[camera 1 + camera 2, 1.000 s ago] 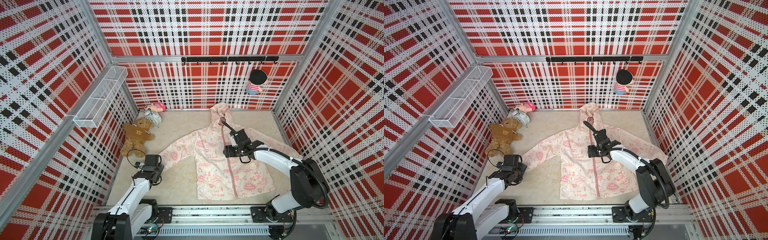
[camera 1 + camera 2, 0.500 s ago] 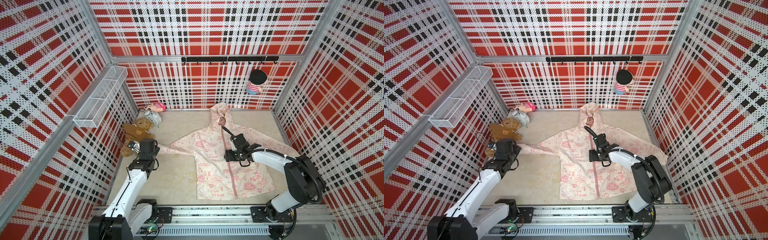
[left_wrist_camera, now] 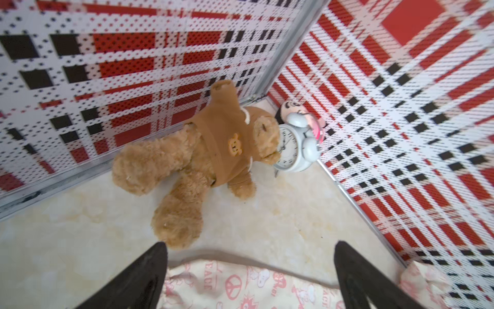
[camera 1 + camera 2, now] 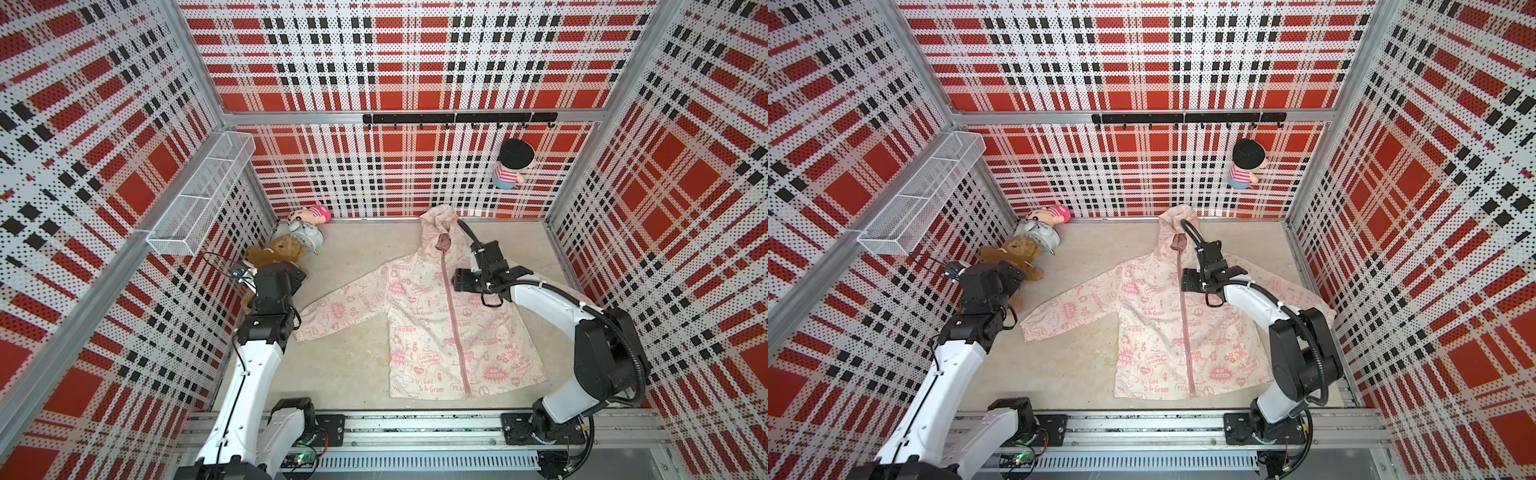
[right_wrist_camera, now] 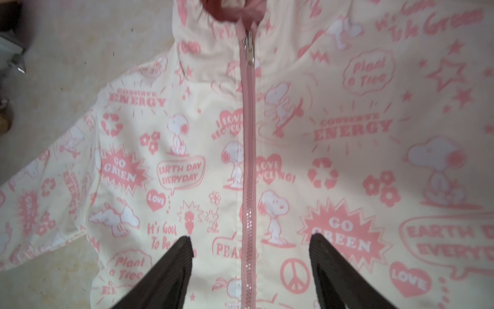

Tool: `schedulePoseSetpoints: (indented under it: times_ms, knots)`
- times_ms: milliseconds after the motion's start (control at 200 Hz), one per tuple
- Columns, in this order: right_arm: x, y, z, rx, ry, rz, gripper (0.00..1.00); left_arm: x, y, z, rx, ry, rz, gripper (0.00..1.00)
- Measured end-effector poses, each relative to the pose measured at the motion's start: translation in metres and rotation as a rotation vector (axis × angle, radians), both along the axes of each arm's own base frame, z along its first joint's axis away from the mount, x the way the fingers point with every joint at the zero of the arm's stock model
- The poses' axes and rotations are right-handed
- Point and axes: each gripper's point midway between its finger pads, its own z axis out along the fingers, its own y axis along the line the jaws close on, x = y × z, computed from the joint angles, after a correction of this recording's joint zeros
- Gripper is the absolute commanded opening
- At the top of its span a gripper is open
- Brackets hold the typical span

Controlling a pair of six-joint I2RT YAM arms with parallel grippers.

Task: Unzip the jacket
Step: Flatten out the jacket at the center of the board.

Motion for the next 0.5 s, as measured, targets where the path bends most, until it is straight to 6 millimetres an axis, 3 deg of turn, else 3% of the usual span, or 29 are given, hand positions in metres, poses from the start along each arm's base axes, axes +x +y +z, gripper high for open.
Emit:
schedulePoseSetpoints:
  times_ms: [100,235,381,501]
  knots:
    - [0.036,-0.005,0.011,0.01,-0.033,-0.028,0.73,0.019,-0.033,0.014,0.008,-0.062,-0.155,0.98]
    - [0.065,0.008,0.003,0.028,-0.026,-0.013,0.67,0.056,-0.115,0.013,0.044,-0.031,-0.417,0.98]
    - [0.065,0.021,-0.023,0.029,0.029,0.006,0.64,0.092,-0.193,-0.007,0.064,0.04,-0.613,0.99]
    - [0.05,0.03,-0.047,0.021,0.081,0.018,0.62,0.114,-0.22,-0.027,0.052,0.084,-0.681,1.0]
